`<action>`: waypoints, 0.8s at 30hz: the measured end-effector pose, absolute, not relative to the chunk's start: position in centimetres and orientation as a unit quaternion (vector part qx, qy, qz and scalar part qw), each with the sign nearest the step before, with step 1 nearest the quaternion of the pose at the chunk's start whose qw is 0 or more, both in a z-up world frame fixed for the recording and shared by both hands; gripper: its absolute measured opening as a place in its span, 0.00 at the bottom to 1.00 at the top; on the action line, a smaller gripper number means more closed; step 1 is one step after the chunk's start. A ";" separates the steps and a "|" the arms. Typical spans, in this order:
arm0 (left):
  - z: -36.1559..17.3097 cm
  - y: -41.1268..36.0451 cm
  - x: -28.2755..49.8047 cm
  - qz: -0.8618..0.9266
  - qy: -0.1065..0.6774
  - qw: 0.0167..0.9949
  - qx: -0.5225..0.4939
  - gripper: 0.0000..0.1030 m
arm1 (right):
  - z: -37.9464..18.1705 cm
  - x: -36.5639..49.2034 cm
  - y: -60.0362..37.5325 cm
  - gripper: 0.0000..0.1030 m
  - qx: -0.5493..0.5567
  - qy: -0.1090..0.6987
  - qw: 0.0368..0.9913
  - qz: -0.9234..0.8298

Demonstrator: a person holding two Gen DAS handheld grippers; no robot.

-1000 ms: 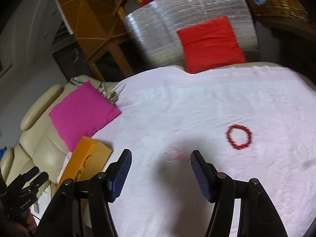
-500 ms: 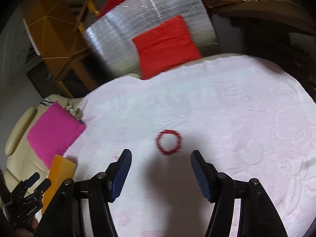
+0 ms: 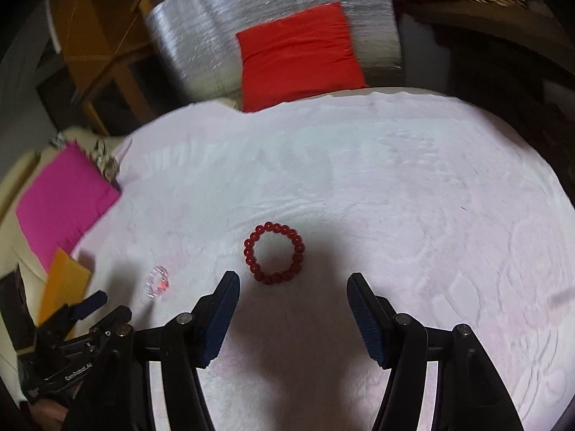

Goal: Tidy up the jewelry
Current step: 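Move both tools back toward the two remaining bead bracelets, then grasp the white-pink bead bracelet with the left tool while the right tool grasps the red bead bracelet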

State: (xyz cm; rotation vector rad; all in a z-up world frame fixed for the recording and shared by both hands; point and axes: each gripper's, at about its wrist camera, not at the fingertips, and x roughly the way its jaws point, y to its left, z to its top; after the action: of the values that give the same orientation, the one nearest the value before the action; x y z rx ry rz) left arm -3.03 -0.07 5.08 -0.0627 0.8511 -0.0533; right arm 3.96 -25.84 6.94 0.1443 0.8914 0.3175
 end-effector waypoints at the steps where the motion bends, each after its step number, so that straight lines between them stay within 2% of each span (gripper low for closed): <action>1: 4.8 -0.2 -2.7 -0.033 0.418 0.907 -0.032 0.71 | 6.6 4.2 -25.6 0.64 0.065 0.433 0.886 0.155; 8: 4.4 0.0 -0.3 -0.037 0.428 0.903 -0.030 0.71 | 4.4 5.8 -24.5 0.64 0.042 0.450 0.878 0.156; 12: 3.5 0.4 0.6 -0.036 0.437 0.898 -0.041 0.71 | 3.7 6.5 -22.9 0.74 0.026 0.448 0.880 0.158; 17: 3.0 0.5 0.8 -0.058 0.442 0.893 -0.060 0.70 | 2.9 7.2 -20.9 0.74 -0.018 0.437 0.890 0.130; 19: 2.8 0.6 0.7 -0.065 0.443 0.892 -0.066 0.58 | 2.8 7.4 -20.5 0.74 -0.026 0.429 0.895 0.119; 21: 2.6 0.6 0.8 -0.069 0.442 0.892 -0.068 0.53 | 2.6 7.7 -20.2 0.73 -0.034 0.430 0.896 0.106; 23: 2.6 0.6 0.9 -0.073 0.439 0.893 -0.066 0.45 | 2.5 7.9 -20.0 0.64 -0.038 0.424 0.899 0.101; 24: 2.6 0.6 1.0 -0.078 0.438 0.893 -0.067 0.41 | 2.6 7.9 -20.0 0.52 -0.037 0.422 0.900 0.099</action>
State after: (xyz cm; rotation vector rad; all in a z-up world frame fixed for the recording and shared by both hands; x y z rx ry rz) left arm 0.96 0.64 2.62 -0.1398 0.9090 -0.1619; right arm 7.92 -19.95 2.61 -0.0764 0.8738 0.2042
